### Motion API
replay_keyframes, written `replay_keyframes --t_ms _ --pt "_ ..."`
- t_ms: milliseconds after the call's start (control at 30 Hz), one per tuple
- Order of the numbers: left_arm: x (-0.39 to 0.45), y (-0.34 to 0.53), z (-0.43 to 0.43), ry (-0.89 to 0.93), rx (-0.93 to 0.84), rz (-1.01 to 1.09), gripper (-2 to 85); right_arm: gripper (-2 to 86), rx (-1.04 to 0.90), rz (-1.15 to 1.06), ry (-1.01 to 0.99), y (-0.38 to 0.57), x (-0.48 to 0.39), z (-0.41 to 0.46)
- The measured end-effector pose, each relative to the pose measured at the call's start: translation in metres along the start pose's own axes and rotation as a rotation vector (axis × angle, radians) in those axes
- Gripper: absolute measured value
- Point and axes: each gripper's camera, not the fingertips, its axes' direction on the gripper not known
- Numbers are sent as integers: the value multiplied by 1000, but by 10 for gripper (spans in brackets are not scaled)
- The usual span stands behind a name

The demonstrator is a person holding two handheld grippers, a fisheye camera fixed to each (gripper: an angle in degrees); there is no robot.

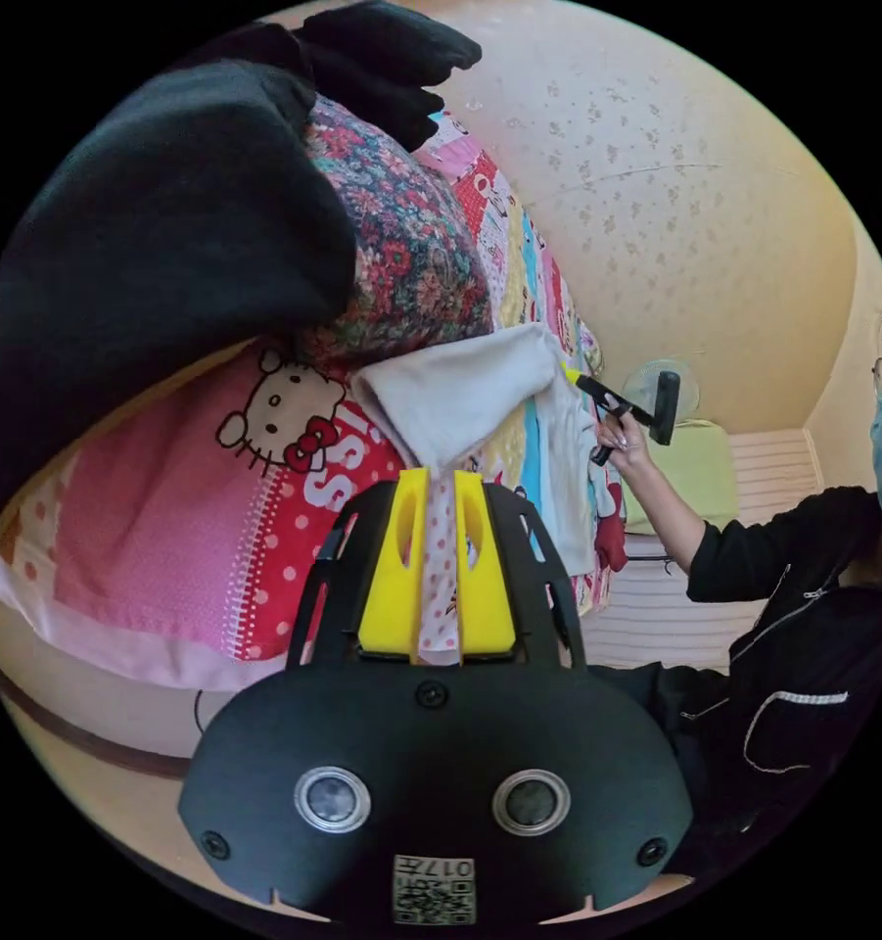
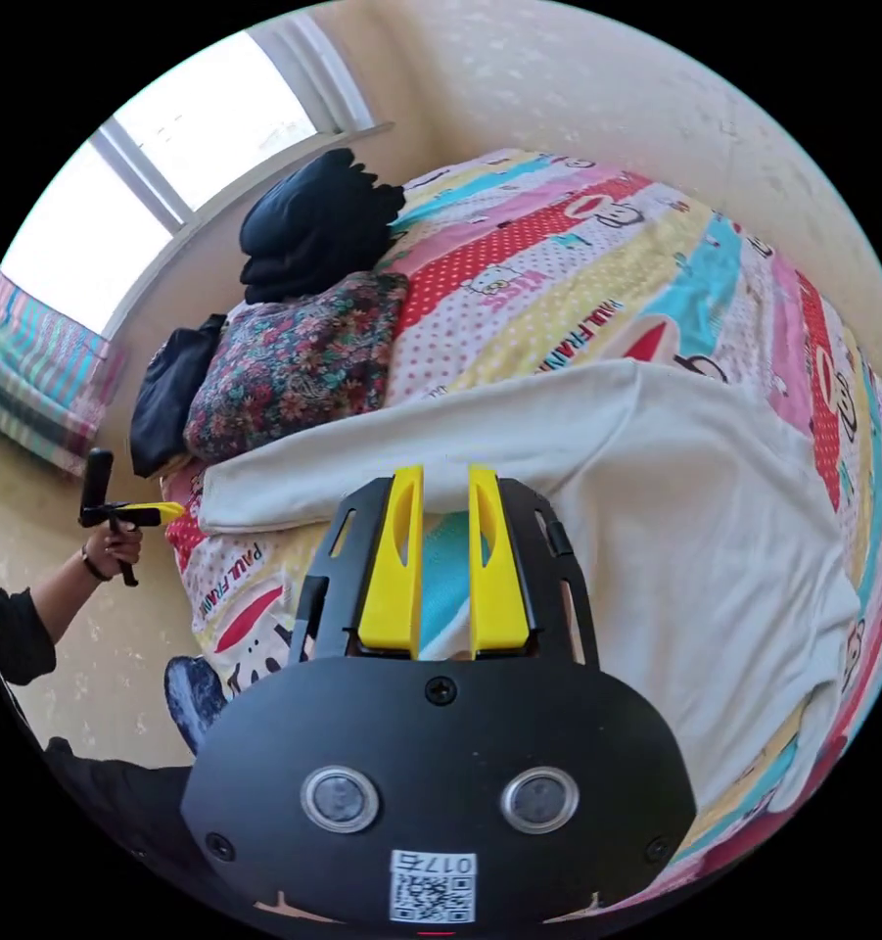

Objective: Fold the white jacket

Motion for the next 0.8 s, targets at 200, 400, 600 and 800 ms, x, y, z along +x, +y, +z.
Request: replay_keyframes --t_ms 200,400,600,800 --pt "42 -17 -25 -218 104 102 103 80 -49 -18 7 32 19 14" --pt "63 -45 32 -274 -17 95 105 80 -38 65 -137 39 38 33" --pt "74 -27 16 -296 39 -36 88 88 23 -42 -273 46 8 20" --pt "102 -15 -29 -288 32 -87 116 96 10 -154 -400 50 -38 44"
